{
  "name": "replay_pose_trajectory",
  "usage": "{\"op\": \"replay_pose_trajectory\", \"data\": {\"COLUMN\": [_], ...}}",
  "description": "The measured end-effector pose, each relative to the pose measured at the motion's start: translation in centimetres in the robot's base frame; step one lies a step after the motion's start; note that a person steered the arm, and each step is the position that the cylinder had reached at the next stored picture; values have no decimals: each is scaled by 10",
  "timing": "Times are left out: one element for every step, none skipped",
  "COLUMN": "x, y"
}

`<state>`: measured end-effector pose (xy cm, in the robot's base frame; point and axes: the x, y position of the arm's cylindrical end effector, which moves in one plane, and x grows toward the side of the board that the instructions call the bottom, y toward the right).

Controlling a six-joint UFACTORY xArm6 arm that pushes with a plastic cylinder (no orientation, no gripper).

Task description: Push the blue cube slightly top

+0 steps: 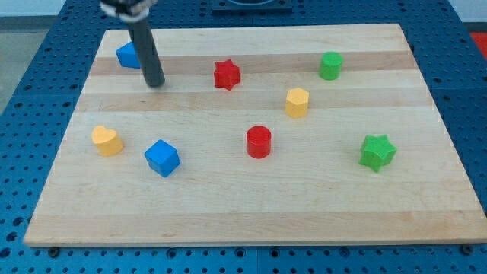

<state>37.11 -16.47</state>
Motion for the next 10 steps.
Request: {"op": "replay_pose_trajectory", "data": {"x": [1,49,53,58,59,99,103,132,139,170], "y": [0,1,0,-33,-34,-29,-28,-19,-18,-1]}}
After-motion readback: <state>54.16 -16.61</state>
